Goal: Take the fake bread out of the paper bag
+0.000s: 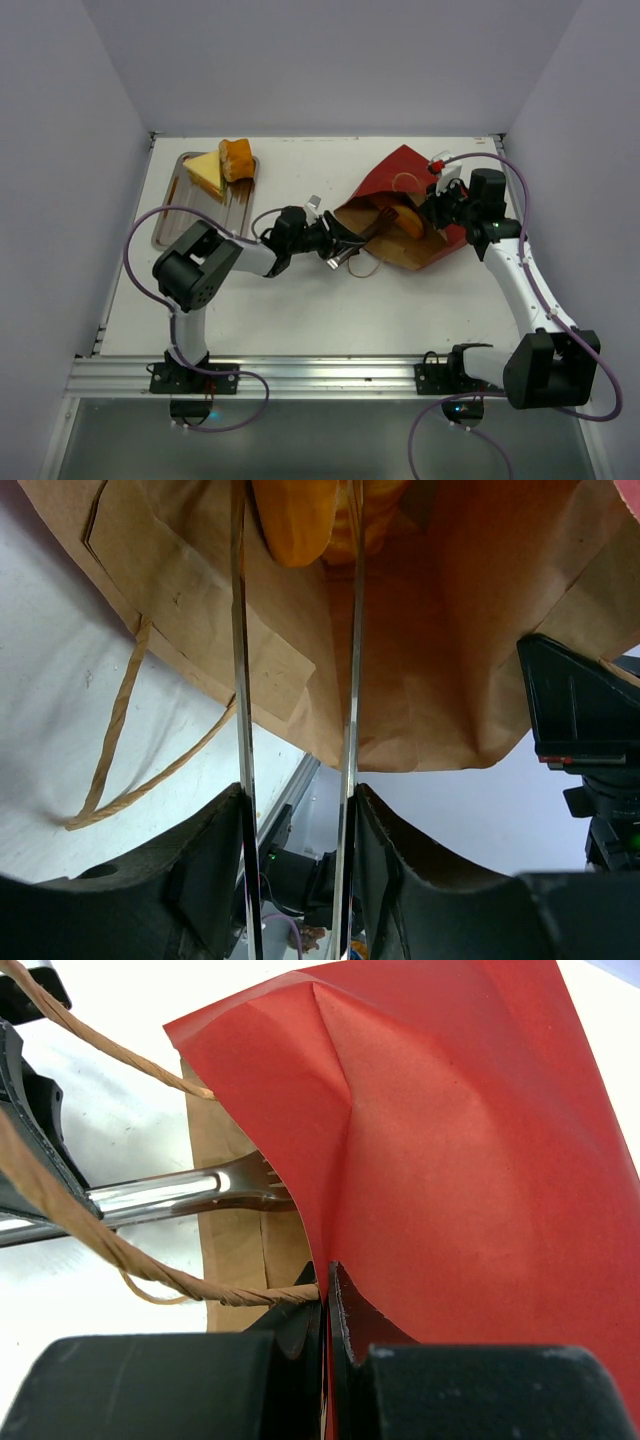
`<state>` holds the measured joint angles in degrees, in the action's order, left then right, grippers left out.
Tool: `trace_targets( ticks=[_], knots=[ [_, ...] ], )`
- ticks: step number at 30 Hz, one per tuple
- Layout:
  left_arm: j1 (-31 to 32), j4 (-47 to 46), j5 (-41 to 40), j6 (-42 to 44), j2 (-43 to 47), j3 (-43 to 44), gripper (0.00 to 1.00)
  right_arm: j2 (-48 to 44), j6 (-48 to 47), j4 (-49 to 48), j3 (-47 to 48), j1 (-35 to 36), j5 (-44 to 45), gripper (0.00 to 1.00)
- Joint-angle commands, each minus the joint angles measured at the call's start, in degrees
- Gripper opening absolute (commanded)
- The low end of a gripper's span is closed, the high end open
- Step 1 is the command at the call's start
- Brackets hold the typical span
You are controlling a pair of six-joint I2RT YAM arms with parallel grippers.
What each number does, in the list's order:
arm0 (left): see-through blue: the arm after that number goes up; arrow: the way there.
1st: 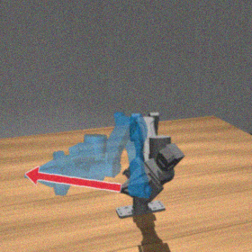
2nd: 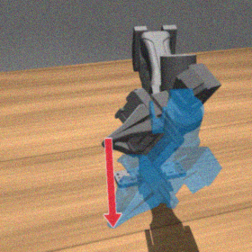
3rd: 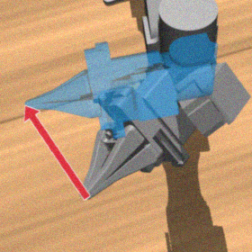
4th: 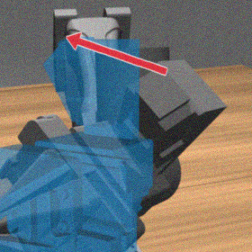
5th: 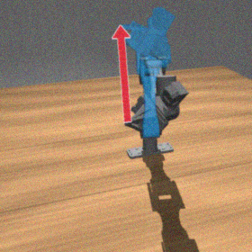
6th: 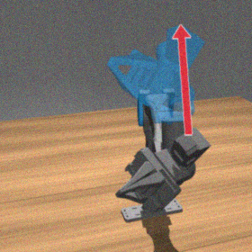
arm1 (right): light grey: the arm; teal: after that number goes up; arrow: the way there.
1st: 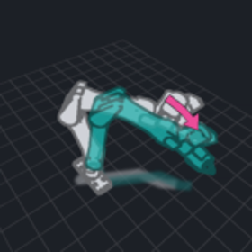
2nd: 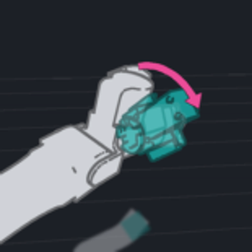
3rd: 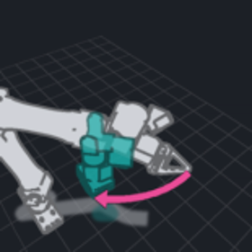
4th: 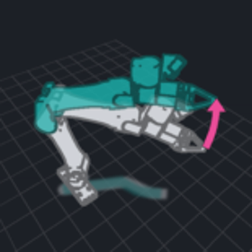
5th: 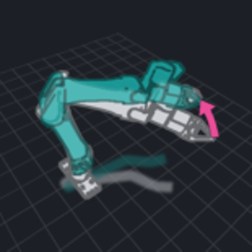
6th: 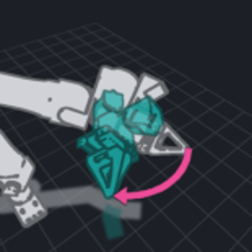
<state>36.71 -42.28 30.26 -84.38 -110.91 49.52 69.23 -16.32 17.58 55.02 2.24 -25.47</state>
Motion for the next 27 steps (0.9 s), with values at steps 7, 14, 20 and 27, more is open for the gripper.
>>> trace_targets(
  ticks=[7, 14, 20, 27],
  knots=[
    [-0.67, -2.37, 1.03, 0.01, -2.02, 3.04, 0.5, -1.03, 0.41, -1.15, -0.18, -0.04, -0.45, 0.02],
    [-0.85, -1.75, 0.68, -0.44, -4.05, 5.24, 0.49, -1.2, 0.41, -1.15, -0.18, -0.04, -0.45, 0.02],
    [-1.02, 0.79, 0.15, 0.09, -5.63, 9.36, 0.48, -1.21, 0.41, -1.15, -0.18, -0.04, -0.45, 0.02],
    [-1.2, 4.05, -0.55, 1.23, -6.95, 11.74, 0.48, -1.29, 0.41, -1.15, -0.18, -0.04, -0.54, 0.02]
  ],
)
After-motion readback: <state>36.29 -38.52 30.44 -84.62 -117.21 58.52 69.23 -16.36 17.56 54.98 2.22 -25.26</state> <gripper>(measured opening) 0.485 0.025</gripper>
